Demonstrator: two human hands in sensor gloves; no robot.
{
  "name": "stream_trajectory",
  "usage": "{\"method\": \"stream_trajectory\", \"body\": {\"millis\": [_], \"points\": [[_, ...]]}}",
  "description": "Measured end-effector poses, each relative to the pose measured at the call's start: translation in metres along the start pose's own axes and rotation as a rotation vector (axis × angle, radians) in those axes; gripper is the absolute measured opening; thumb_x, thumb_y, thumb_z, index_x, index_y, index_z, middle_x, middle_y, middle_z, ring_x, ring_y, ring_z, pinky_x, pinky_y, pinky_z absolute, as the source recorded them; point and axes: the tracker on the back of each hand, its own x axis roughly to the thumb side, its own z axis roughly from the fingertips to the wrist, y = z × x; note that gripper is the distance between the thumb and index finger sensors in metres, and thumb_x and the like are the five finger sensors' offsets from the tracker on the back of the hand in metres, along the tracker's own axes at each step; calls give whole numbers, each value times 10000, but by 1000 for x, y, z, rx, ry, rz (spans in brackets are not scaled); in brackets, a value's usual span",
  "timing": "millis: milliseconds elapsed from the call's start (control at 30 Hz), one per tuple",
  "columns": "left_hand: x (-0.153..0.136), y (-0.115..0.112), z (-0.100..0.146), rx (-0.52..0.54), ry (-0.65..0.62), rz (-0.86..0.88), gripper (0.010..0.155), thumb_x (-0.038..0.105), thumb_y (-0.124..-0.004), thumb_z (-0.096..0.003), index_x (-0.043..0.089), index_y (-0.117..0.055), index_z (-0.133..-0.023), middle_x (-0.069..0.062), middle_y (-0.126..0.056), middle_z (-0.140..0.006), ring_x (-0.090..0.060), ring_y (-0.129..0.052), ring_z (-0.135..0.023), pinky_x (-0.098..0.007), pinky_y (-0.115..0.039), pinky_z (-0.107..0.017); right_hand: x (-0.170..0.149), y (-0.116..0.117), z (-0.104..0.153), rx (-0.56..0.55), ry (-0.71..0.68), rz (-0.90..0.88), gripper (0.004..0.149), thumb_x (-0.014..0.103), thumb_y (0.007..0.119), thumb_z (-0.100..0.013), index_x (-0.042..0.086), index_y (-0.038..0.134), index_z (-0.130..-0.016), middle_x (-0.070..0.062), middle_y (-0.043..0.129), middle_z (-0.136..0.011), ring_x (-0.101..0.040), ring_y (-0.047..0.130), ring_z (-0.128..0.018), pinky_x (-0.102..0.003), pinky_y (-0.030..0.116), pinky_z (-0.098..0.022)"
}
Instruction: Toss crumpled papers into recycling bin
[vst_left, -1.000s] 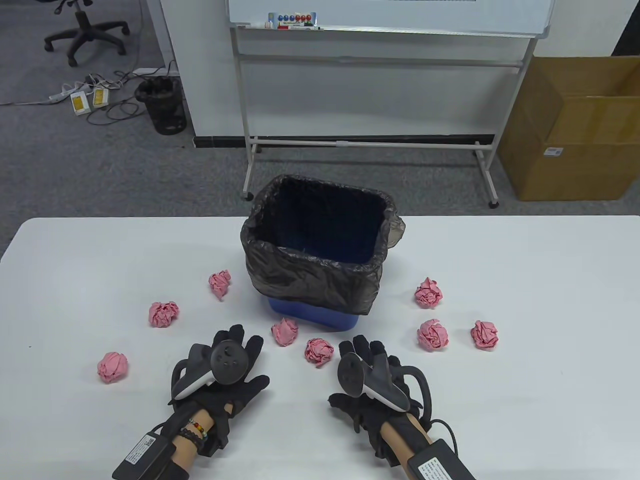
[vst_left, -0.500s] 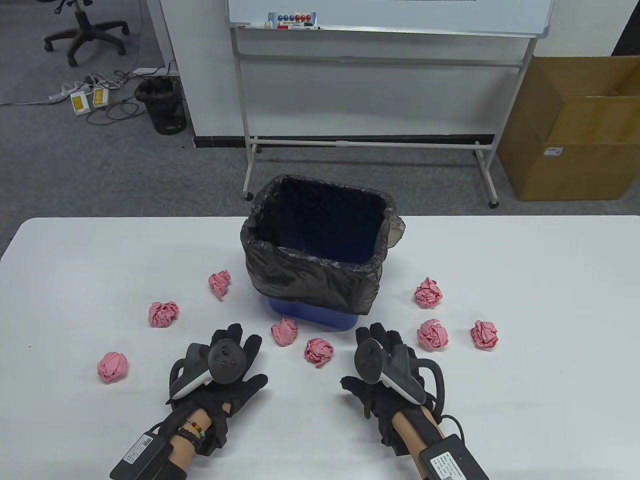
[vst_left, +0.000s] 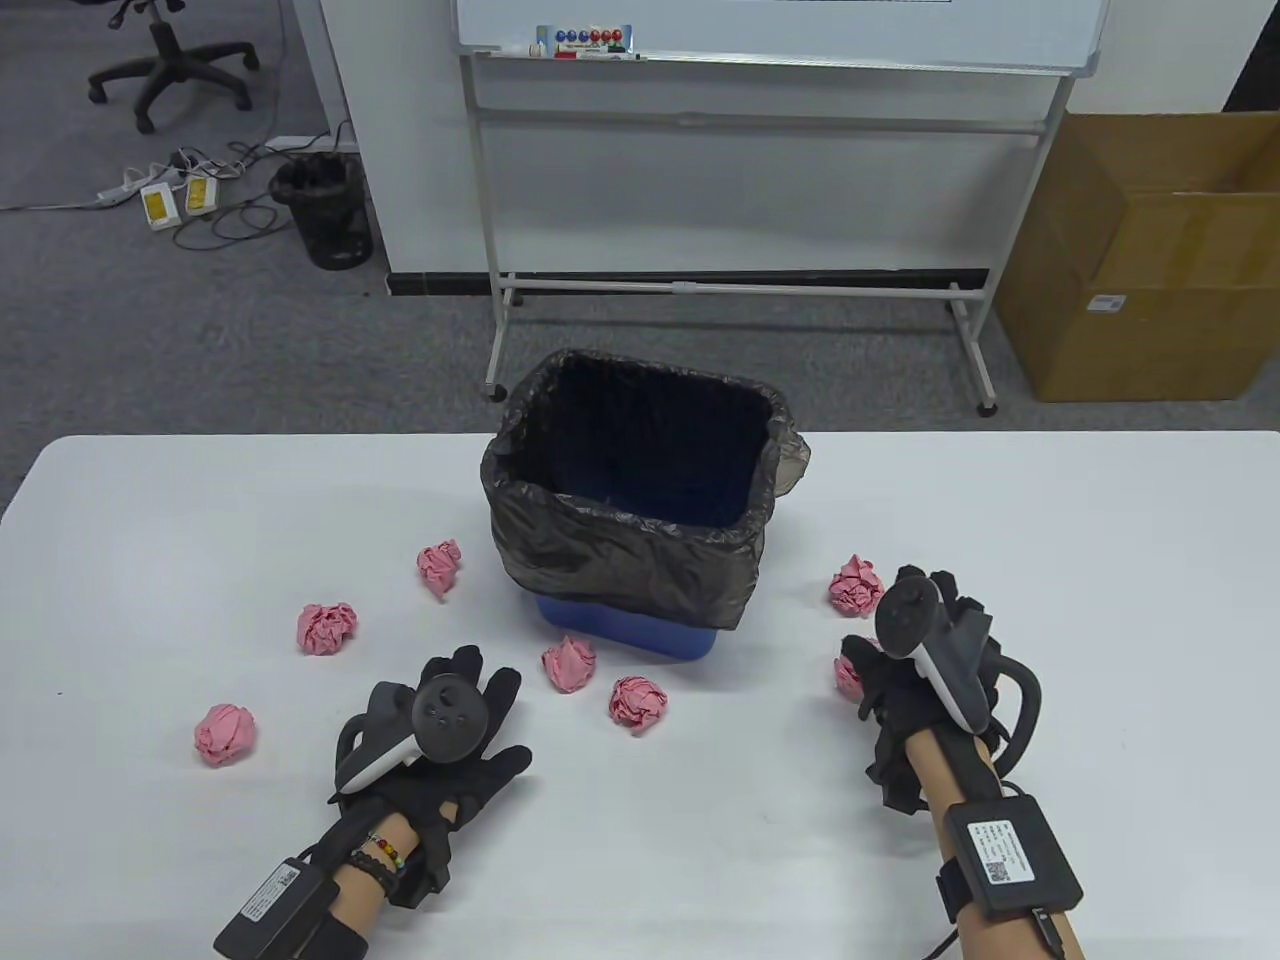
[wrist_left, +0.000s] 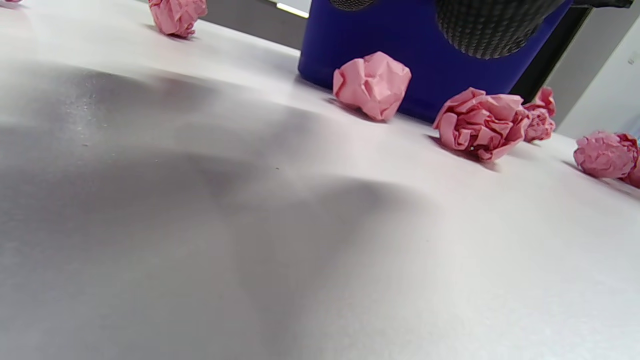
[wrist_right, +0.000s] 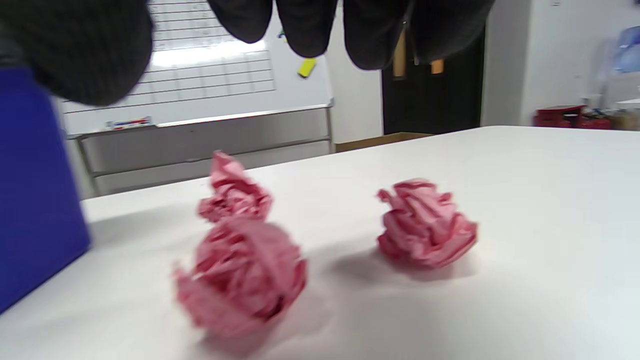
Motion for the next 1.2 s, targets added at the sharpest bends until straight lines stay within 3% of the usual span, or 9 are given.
{"method": "stream_trajectory", "body": {"millis": [333, 567, 800, 933, 1200], "points": [[4, -2, -1, -15, -9, -21, 813, 586, -642, -481, 253, -305, -1142, -183, -71, -1198, -496, -126, -1078, -733, -242, -705, -44, 26, -51, 62, 257, -108, 873, 594, 805, -333, 368, 404, -1075, -9, 440, -1193, -364, 549, -1114, -563, 547, -761], [4, -1, 0, -17, 1, -17, 810, 586, -640, -482, 254, -311, -1142, -183, -77, -1198, -497, -128, -1078, -733, -243, -704, -54, 48, -64, 135, 325, -67, 809, 493, 878, -349, 423, 474, -1046, 0, 513, -1172, -356, 673, -1064, -509, 675, -716], [2, 0, 0, -12, 2, -16, 806, 586, -640, -481, 256, -317, -1142, -185, -81, -1199, -498, -131, -1078, -732, -244, -704, -51, 56, -66, 96, 344, 47, 679, 388, 929, -352, 369, 689, -988, 2, 731, -1069, -290, 851, -933, -372, 830, -615], [2, 0, 0, -9, 2, -15, 804, 585, -641, -481, 256, -321, -1142, -186, -84, -1199, -499, -132, -1077, -733, -246, -703, -50, 54, -63, 32, 349, 60, 568, 352, 940, -341, 294, 836, -897, -7, 853, -971, -279, 944, -847, -314, 895, -563], [2, 0, 0, -8, -7, -13, 804, 584, -641, -481, 257, -322, -1142, -184, -83, -1199, -498, -133, -1078, -732, -246, -704, -36, 19, -44, -53, 271, 21, 546, 353, 942, -333, 294, 864, -871, 2, 889, -942, -265, 986, -808, -298, 928, -529]]}}
